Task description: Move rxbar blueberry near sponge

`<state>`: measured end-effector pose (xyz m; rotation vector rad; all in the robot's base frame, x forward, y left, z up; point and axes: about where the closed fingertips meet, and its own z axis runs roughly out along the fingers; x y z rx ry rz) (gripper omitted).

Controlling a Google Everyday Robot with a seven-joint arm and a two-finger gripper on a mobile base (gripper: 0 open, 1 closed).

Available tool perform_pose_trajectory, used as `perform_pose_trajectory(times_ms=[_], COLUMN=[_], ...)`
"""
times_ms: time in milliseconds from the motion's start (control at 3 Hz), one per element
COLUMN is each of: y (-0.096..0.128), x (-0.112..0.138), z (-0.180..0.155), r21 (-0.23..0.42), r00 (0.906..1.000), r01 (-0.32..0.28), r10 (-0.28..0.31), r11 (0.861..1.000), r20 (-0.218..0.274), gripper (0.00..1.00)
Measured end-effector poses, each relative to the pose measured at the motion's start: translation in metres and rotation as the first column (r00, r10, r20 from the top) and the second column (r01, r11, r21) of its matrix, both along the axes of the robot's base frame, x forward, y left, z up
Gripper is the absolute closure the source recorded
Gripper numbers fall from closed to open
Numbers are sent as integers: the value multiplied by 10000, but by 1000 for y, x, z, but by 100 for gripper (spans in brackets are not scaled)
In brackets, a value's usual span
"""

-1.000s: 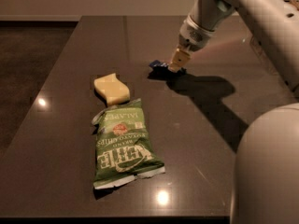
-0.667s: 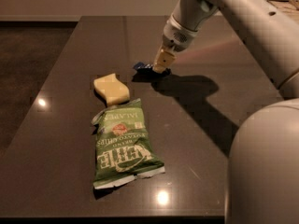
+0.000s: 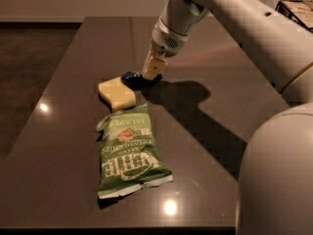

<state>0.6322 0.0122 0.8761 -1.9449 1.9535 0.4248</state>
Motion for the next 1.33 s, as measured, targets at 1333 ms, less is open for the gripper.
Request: perform_pose_trajectory(times_ms=[1333], y=[6], x=[2], z=[-6], r21=[45], r00=[10000], r01=[-56], r10=[56], r11=[10000], r20=[-2], gripper=[0])
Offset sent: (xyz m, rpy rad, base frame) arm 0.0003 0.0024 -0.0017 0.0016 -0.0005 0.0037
